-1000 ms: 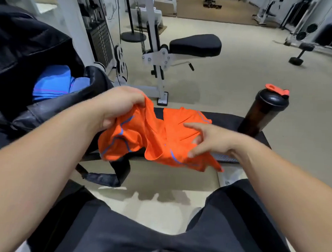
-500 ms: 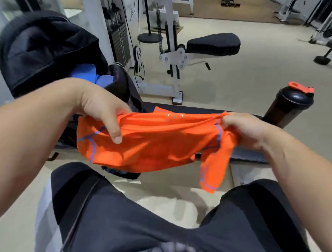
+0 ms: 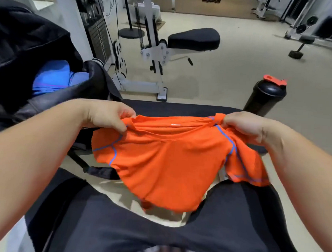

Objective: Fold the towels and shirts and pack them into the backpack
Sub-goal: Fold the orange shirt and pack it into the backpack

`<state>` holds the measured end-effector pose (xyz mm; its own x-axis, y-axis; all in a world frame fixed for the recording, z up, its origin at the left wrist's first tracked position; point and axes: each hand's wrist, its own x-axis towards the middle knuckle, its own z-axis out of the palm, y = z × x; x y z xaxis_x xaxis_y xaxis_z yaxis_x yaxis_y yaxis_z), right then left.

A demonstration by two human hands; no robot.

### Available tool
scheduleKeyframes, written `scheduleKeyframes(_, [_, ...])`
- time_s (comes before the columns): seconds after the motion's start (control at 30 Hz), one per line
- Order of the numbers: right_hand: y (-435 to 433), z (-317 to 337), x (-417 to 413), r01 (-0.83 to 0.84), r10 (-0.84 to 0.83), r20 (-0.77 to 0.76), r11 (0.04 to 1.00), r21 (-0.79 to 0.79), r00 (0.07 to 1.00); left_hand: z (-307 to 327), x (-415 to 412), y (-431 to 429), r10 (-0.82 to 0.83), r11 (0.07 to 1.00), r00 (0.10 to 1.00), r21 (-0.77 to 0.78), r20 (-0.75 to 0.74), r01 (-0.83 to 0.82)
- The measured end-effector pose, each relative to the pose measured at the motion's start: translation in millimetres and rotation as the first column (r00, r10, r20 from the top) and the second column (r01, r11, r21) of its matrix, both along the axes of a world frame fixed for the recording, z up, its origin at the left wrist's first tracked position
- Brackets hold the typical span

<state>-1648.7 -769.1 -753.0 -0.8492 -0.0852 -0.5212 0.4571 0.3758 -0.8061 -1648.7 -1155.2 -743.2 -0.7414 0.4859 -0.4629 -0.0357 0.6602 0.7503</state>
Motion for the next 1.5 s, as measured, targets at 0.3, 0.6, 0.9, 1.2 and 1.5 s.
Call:
scheduleKeyframes(0.3, [21, -49, -49, -0.018, 0.066, -0.133, 0.941, 0.338, 0.989, -65, -45, 11, 0.373, 0.926, 0.903, 0.018, -0.216, -0.378])
scheduleKeyframes(0.6, [28, -72, -134, -0.085, 0.323, -0.194, 0.680, 0.728, 0.926, -87, -116, 34, -0.070, 0.797, 0.762, -0.495, -0.644, -0.345])
scheduleKeyframes(0.9, [20, -99, -211, -0.149, 0.391, -0.085, 0.529, 0.835, 0.916, -115, -198, 48, -0.178, 0.664, 0.780, -0.658, -0.600, -0.355])
scheduleKeyframes(1.2, [-22, -138, -154, 0.213, 0.365, -0.484, 0.579, 0.787, 0.795, -144, -135, 124, -0.263, 0.653, 0.611, -0.604, -0.746, -0.457])
scheduleKeyframes(1.5, [-15, -176, -115, -0.134, 0.592, -0.150, 0.408, 0.903, 0.792, -190, -104, 151, -0.094, 0.768, 0.822, -0.566, -0.562, -0.299])
